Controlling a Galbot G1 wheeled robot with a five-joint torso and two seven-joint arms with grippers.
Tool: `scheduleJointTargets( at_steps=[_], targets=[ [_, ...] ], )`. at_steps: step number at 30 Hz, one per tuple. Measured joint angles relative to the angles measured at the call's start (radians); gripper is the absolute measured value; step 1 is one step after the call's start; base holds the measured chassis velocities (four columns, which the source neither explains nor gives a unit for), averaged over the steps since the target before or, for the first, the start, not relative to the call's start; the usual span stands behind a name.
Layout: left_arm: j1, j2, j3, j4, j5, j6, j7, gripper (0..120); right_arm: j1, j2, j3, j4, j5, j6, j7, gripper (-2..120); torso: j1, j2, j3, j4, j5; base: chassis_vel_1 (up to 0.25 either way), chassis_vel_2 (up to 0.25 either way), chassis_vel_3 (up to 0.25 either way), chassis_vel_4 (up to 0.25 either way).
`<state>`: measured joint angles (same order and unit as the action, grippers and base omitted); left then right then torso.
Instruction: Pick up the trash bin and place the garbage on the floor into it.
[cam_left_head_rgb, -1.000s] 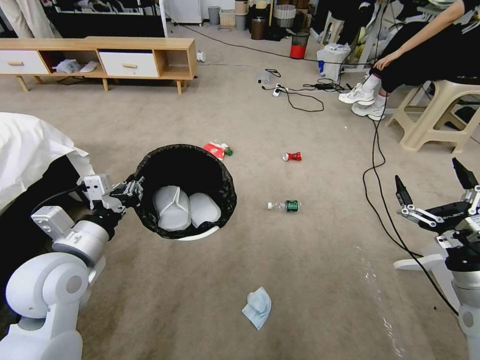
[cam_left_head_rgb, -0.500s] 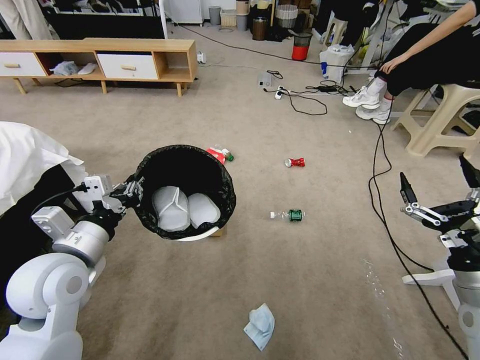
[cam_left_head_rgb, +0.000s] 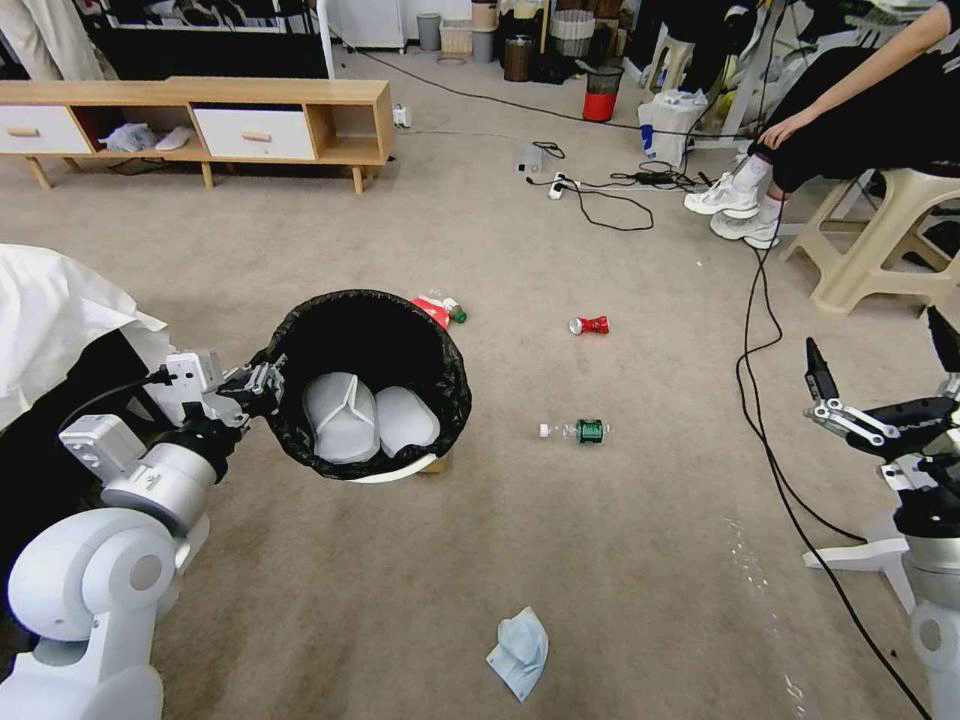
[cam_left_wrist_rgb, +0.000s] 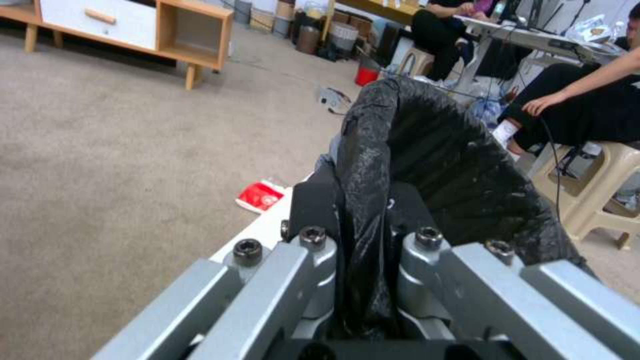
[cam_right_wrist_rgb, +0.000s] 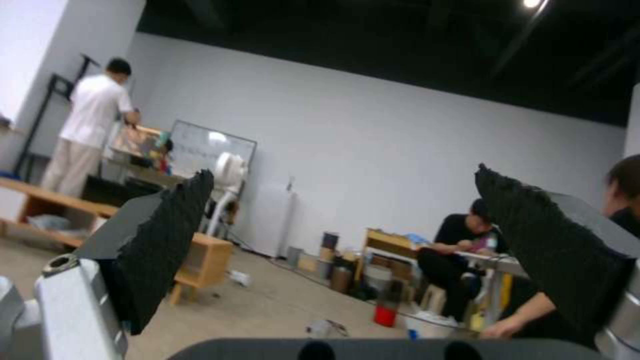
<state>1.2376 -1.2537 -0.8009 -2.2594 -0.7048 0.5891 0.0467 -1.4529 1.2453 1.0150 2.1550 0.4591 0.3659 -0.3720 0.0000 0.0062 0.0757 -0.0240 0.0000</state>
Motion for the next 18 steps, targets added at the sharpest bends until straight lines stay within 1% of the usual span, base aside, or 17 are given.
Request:
scheduleJointTargets(
  at_steps=[1, 2, 3, 5, 6, 8, 9, 11, 12, 14, 15, 17, 18],
  targets=[
    [0.001, 0.000, 0.000, 0.001, 0.000, 0.000, 0.000, 7, -0.005, -0.016, -0.013, 0.006, 0.010, -0.007, 0.016, 100, 0.000, 0.000, 0.000, 0.0000, 0.0001, 0.000, 0.000, 0.000, 0.000],
    [0.002, 0.001, 0.001, 0.003, -0.002, 0.000, -0.001, 7, -0.019, -0.068, -0.049, 0.022, 0.029, -0.027, 0.072, 100, 0.000, 0.000, 0.000, 0.0000, 0.0000, 0.000, 0.000, 0.000, 0.000],
    [0.002, 0.001, 0.001, 0.003, -0.002, 0.000, -0.001, 7, -0.019, -0.068, -0.049, 0.022, 0.029, -0.027, 0.072, 100, 0.000, 0.000, 0.000, 0.0000, 0.0000, 0.000, 0.000, 0.000, 0.000],
    [0.002, 0.002, 0.002, 0.008, -0.004, -0.001, -0.002, 7, -0.043, -0.158, -0.107, 0.033, 0.041, -0.067, 0.156, 100, 0.000, 0.000, 0.000, 0.0001, -0.0003, 0.000, 0.000, 0.000, 0.000],
    [0.002, 0.002, 0.002, 0.008, -0.004, -0.001, -0.002, 7, -0.043, -0.158, -0.107, 0.033, 0.041, -0.067, 0.156, 100, 0.000, 0.000, 0.000, 0.0001, -0.0003, 0.000, 0.000, 0.000, 0.000],
    [-0.001, 0.001, 0.004, 0.011, -0.005, -0.001, -0.004, 7, -0.048, -0.197, -0.147, 0.018, 0.025, -0.104, 0.205, 100, 0.000, 0.000, 0.000, 0.0000, -0.0001, 0.000, 0.000, 0.000, 0.000],
    [-0.001, 0.001, 0.004, 0.011, -0.005, -0.001, -0.004, 7, -0.048, -0.197, -0.147, 0.018, 0.025, -0.104, 0.205, 100, 0.000, 0.000, 0.000, 0.0000, -0.0001, 0.000, 0.000, 0.000, 0.000],
    [-0.003, 0.001, 0.007, 0.014, -0.007, -0.001, -0.007, 7, -0.047, -0.223, -0.197, -0.024, -0.009, -0.151, 0.249, 100, 0.000, 0.000, 0.000, 0.0001, 0.0003, 0.000, 0.000, 0.000, 0.000],
    [-0.003, 0.001, 0.007, 0.014, -0.007, -0.001, -0.007, 7, -0.047, -0.223, -0.197, -0.024, -0.009, -0.151, 0.249, 100, 0.000, 0.000, 0.000, 0.0001, 0.0003, 0.000, 0.000, 0.000, 0.000],
    [-0.003, 0.006, 0.007, 0.018, -0.007, -0.001, -0.008, 7, -0.050, -0.247, -0.254, -0.064, -0.022, -0.194, 0.271, 100, 0.000, 0.000, 0.000, 0.0000, 0.0002, 0.000, 0.000, 0.000, 0.000],
    [-0.003, 0.006, 0.007, 0.018, -0.007, -0.001, -0.008, 7, -0.050, -0.247, -0.254, -0.064, -0.022, -0.194, 0.271, 100, 0.000, 0.000, 0.000, 0.0000, 0.0002, 0.000, 0.000, 0.000, 0.000],
    [-0.002, 0.009, 0.007, 0.019, -0.007, -0.002, -0.008, 7, -0.058, -0.266, -0.302, -0.089, -0.019, -0.226, 0.276, 100, 0.000, 0.000, 0.000, 0.0000, 0.0003, 0.000, 0.000, 0.000, 0.000],
    [-0.001, 0.009, 0.007, 0.020, -0.007, -0.003, -0.008, 7, -0.065, -0.280, -0.332, -0.101, -0.005, -0.259, 0.293, 100, 0.000, 0.000, 0.000, 0.0001, 0.0000, 0.000, 0.000, 0.000, 0.000]
  ],
)
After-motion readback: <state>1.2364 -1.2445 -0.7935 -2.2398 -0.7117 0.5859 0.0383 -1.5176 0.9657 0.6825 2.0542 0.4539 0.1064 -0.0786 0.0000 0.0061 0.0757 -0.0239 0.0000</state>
